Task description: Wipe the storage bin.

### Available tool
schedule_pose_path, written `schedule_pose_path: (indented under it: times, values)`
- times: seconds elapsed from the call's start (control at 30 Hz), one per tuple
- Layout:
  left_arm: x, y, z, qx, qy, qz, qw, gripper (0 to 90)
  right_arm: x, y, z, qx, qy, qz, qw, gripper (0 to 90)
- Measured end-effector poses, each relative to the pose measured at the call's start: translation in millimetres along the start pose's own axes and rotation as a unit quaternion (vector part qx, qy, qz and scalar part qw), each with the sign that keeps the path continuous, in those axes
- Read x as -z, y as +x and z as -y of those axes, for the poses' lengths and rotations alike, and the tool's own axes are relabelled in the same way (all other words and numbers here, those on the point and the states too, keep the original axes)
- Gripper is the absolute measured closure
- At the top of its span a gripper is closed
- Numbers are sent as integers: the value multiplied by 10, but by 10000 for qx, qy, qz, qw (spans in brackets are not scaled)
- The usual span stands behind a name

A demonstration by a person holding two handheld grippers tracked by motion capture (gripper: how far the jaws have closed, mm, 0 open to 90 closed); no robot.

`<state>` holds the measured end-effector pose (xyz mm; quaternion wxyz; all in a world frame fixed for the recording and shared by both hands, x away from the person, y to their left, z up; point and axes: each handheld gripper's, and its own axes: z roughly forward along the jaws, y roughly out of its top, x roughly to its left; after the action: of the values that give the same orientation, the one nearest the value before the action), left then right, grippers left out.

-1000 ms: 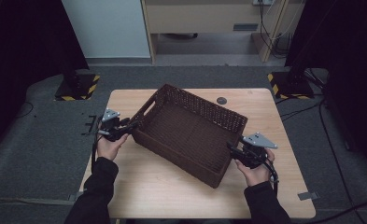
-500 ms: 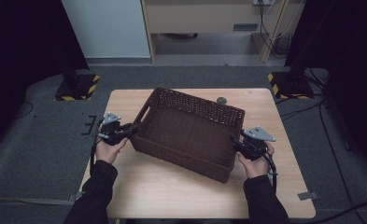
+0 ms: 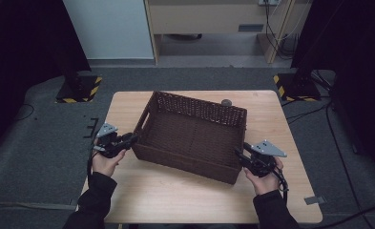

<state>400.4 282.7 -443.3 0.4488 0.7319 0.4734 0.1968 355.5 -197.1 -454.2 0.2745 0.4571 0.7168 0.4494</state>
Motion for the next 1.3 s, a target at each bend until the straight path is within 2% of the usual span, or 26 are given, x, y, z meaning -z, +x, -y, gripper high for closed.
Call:
schedule_pose_path:
  times: [0.07,0.13,0.2,0.27,0.33,0.4,0.43,0.5,0.57,0.67,0.93,0.97,1.1,1.3]
  values:
    - [6,3,-12,-143,-120,-120,9998,622,-33,-16,-22,34,16,85,10000,618]
    - [-16,24,-17,-91,-107,-81,9999,628,-79,-32,-39,96,9,192,9998,635]
    - [-40,27,2,-75,-43,43,10000,627,-130,-60,-58,124,-1,266,9996,647]
    - [-43,-3,25,-126,22,124,9998,649,-172,-91,-71,109,-22,294,9995,652]
    - [-25,-34,40,-125,29,68,9999,668,-187,-103,-76,28,-46,280,9996,626]
    - [8,-40,48,-12,31,88,10000,680,-150,-90,-60,57,-39,226,9997,602]
    - [25,-46,57,24,110,103,9999,685,-130,-81,-51,68,-53,233,9997,599]
    - [63,-57,88,63,23,125,9999,686,-62,-69,-24,67,-49,154,9998,603]
    - [101,-74,110,131,43,170,9998,685,-23,-57,4,86,-34,81,9999,626]
    - [143,-108,151,165,-3,165,9997,680,-14,-56,10,81,-26,97,9999,647]
    - [261,-172,232,61,-57,126,9999,656,-129,-92,-31,110,-79,113,9998,681]
    - [277,-177,248,35,-89,108,9999,655,-155,-84,-44,197,-68,140,9997,685]
    - [281,-166,247,-22,-96,50,9999,657,-145,-62,-45,195,-46,126,9997,681]
    - [289,-152,255,40,-109,73,9999,660,-121,-51,-42,183,-30,58,9998,675]
